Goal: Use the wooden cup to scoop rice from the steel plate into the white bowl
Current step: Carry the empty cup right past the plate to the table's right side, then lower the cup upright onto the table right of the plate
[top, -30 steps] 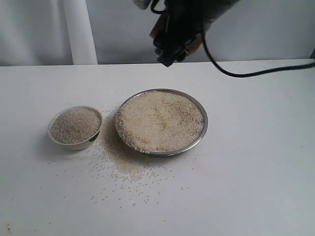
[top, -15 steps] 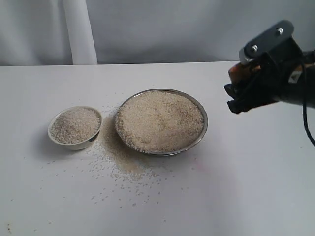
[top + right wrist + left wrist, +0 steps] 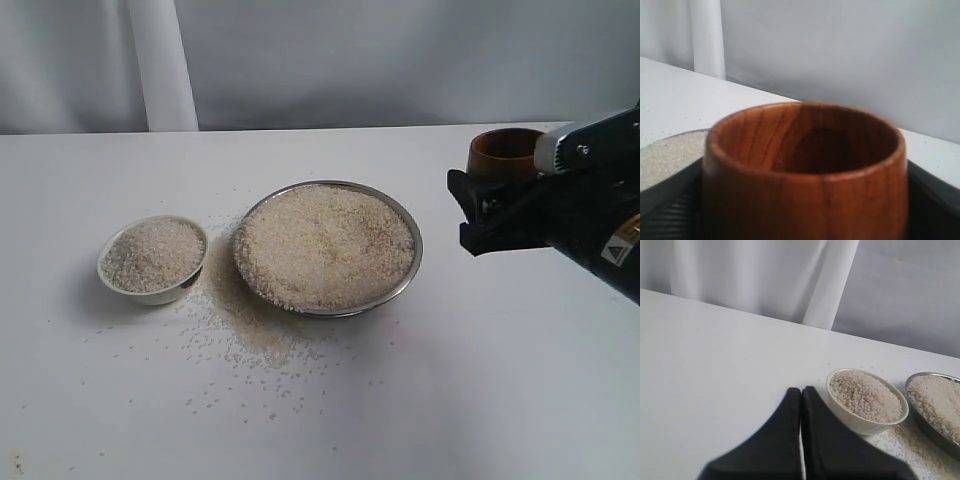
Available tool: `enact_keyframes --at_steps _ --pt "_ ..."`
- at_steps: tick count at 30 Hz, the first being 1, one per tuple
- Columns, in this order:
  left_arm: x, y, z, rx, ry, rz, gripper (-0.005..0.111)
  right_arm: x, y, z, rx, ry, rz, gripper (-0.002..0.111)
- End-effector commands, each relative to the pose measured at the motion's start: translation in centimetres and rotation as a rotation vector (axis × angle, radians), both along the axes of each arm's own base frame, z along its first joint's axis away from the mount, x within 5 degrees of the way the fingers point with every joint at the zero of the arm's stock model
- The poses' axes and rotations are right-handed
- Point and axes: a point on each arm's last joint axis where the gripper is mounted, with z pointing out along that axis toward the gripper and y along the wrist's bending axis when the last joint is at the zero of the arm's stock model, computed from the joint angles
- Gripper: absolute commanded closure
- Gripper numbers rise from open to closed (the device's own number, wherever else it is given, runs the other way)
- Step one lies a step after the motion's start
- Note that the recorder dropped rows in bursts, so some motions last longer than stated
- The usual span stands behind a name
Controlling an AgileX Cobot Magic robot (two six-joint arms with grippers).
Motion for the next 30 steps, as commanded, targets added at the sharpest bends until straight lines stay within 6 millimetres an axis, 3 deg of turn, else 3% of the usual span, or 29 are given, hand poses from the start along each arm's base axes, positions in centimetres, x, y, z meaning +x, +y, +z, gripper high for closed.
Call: enact_keyframes --at_steps 1,7,10,19,24,30 --pt "0.0 0.0 0.1 -0.005 -0.011 -0.004 0.107 0.1 0.0 -0.4 -0.004 -0.021 0.012 0.108" --pt "0.0 0.0 0.1 -0.005 -0.011 -0.004 0.107 1.4 0.0 -3.9 -0.047 0.005 0.021 0.108" --pt "0.0 0.0 0.1 -0.005 -0.011 -0.004 0.107 2.2 -0.8 -5.4 -0.027 -0.014 -0.005 0.108" --pt "0.0 0.0 0.1 -0.005 -0.011 -0.004 0.107 3.0 -3.7 -12.3 -0.028 0.059 0.154 0.108" --pt "0.0 0.0 0.1 -0.005 -0.011 -0.004 0.107 5.2 -2.8 -12.9 0.022 0.047 0.278 0.108" --pt "0.0 0.0 0.1 -0.005 -0.011 -0.004 0.107 6.1 -3.1 -13.2 0.019 0.057 0.247 0.108"
